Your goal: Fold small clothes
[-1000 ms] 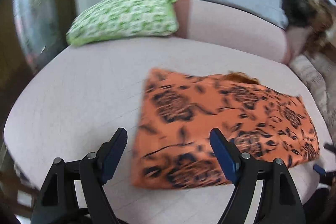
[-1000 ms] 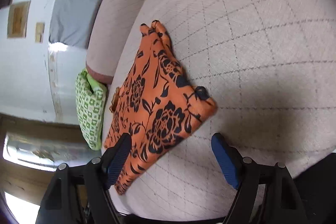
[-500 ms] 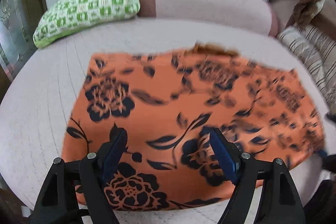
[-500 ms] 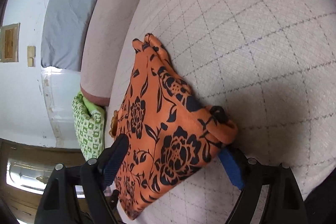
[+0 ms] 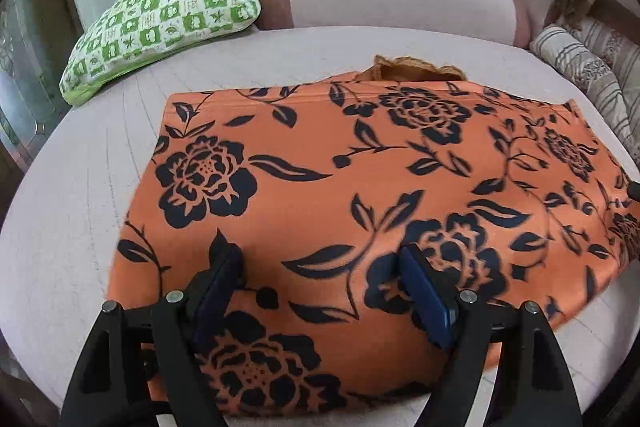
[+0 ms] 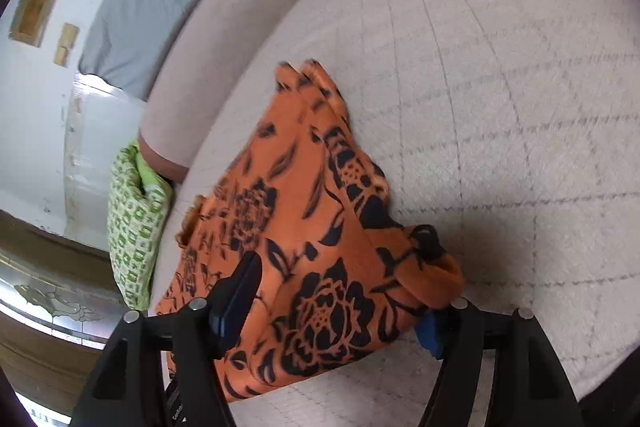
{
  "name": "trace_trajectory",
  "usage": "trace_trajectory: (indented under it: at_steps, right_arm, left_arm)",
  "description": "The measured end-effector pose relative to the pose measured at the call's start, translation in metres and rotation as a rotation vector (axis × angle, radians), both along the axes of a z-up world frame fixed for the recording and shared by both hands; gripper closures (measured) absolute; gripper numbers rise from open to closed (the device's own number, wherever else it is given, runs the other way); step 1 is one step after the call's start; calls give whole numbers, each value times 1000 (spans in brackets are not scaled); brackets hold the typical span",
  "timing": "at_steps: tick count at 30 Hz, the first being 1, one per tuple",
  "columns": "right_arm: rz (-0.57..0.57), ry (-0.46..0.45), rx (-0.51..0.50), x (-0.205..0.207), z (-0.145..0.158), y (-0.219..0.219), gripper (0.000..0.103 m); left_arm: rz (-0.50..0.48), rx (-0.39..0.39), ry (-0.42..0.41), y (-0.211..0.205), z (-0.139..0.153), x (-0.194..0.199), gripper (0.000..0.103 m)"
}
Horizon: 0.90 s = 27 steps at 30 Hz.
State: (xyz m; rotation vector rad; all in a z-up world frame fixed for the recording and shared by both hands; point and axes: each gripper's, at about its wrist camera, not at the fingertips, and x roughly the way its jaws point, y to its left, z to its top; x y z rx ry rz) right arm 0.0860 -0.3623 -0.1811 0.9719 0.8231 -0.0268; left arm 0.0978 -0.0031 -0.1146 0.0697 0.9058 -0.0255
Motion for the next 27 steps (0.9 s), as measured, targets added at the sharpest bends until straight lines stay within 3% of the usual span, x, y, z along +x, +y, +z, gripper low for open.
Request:
trace_trajectory:
  at_steps: [1,2,3,5,7,9,10,11,12,14,16,19,23,25,27]
  right_arm:
    - [10,-12,-12,0,4,0,38]
    - [17,-17,-40,-1,9,1,55]
    - [19,-16,-59,0,11,1,63]
    - [35,-12,-74,2,10,0,63]
    - [30,35,-37,7,-4,-2,49]
    - [7,22,-8,7,-8,-4,46]
    - [18,28,-26,8,-5,-3,46]
    - [36,28,-57,10,0,0,52]
    - [53,40,-96,13,4,3,82]
    - [66,49,-133,17,13,8,88]
    - [101,13,-241,21,41,26,89]
    - [178,-88,-399,24,95,71,90]
    - [316,-242,-569,28,157,161,90]
    - [405,-300,-615,29,172,216,90]
    - [506,-313,-644,34,167,272,90]
  left_arm:
    - [0,-28,-13,2,7,-3,22]
    - [4,-37,-42,4,16,-8,22]
    - [9,-26,-78,5,23,-12,22]
    - [26,-29,-81,10,20,-12,22]
    - [1,-31,62,8,-9,1,21]
    - [-34,64,1,-1,-15,-4,19]
    - [-33,67,3,-2,-14,-4,19]
    - [-20,36,14,2,-13,-2,19]
    - [-19,21,19,4,-13,-1,19]
    - [-31,24,16,5,-13,-1,19]
    - [-31,-14,22,12,-10,-1,20]
    - [24,-163,-16,38,15,-12,26]
    - [156,-230,-201,96,65,-52,26]
    - [243,-269,-259,136,81,-78,26]
    - [324,-288,-286,167,85,-99,26]
